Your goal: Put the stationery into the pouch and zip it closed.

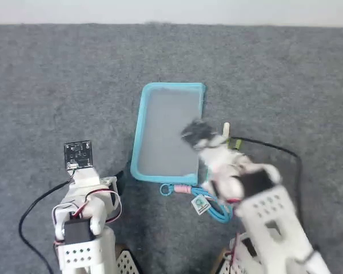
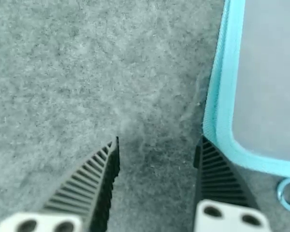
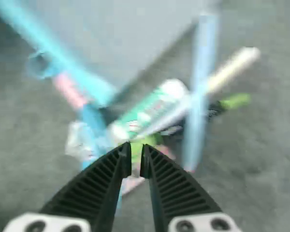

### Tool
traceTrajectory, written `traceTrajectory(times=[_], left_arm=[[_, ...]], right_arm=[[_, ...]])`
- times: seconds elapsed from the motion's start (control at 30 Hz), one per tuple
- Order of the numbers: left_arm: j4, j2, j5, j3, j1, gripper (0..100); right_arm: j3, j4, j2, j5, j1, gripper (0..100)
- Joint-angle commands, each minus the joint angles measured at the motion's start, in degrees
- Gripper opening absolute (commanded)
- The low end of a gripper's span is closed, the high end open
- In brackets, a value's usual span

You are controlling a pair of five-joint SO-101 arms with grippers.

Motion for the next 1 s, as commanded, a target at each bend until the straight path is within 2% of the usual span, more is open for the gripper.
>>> traceTrajectory(times=[0.0,0.27,0.57,0.8,0.97], left_arm=[[0.18,-1.23,-0.62,-0.66,-0.18,24],[0.18,-1.23,-0.7,-0.66,-0.18,24],[0.18,-1.23,-0.7,-0.66,-0.18,24],[0.18,-1.23,-0.7,-0.66,-0.18,24],[0.18,-1.23,-0.7,-0.66,-0.26,24]], right_arm=[[-4.66,-0.22,4.79,-2.64,-8.22,5.2],[-4.75,-10.68,16.92,-4.13,-9.27,23.3],[-5.54,-21.58,29.14,-4.13,-6.9,19.6],[-17.67,-22.64,37.76,-3.87,1.27,19.5],[-28.66,-22.37,46.81,-3.96,3.3,19.5]])
